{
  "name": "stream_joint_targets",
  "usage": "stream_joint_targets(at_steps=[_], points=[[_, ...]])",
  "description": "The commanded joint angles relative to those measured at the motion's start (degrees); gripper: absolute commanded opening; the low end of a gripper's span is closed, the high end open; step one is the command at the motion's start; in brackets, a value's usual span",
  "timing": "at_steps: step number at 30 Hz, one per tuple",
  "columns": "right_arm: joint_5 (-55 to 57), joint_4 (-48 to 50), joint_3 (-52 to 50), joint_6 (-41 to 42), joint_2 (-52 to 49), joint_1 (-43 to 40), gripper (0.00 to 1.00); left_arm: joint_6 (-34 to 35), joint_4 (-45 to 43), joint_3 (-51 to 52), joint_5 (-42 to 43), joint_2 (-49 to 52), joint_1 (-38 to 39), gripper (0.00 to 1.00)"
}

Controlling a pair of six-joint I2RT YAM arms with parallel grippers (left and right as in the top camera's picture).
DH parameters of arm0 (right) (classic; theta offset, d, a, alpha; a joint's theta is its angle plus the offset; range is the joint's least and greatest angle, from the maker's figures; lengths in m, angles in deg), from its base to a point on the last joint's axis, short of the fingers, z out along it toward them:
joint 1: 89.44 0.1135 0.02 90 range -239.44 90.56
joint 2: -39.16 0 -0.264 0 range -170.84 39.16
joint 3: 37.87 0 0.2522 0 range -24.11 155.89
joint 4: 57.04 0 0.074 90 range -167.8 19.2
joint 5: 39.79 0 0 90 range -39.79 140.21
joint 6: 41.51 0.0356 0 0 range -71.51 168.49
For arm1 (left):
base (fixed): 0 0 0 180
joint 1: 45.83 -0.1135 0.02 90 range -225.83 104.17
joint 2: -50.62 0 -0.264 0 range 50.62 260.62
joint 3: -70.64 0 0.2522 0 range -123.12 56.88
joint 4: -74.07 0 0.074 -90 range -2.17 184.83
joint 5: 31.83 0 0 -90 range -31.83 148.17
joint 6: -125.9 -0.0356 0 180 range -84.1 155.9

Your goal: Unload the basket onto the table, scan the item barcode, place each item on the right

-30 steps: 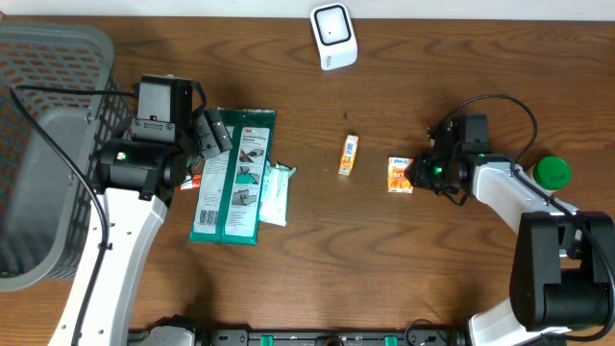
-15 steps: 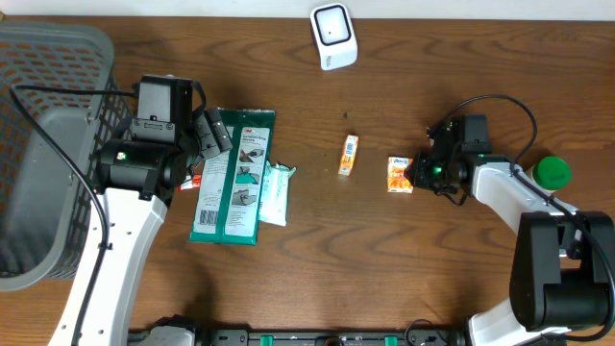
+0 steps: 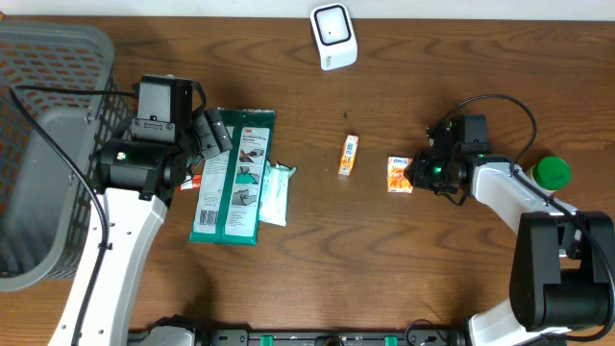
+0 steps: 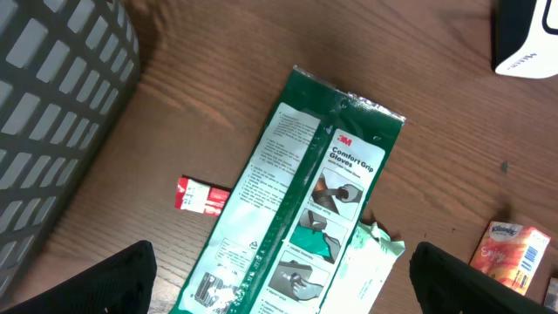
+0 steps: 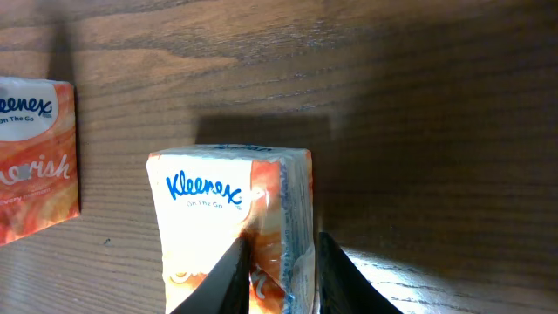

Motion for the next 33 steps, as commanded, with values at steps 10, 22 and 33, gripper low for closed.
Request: stream_joint_targets(at_steps=[10,22,33], points=[[2.1,-0.33,-1.55,0.33,-1.11,0.76,0.22,-0.9,-0.04,-0.74,-0.74,-0.11,-0.13,0.93],[3.34,-0.02,-1.6,0.81,-2.95,1.49,0.22,-0.9,-0.04,-0.74,-0.74,-0.11,-0.13,0.93],[3.37,0.9,-1.49,-0.31,-4.11,2.25,0.01,-0.9,-0.04,-0.74,-0.74,-0.11,-0.13,0.93]])
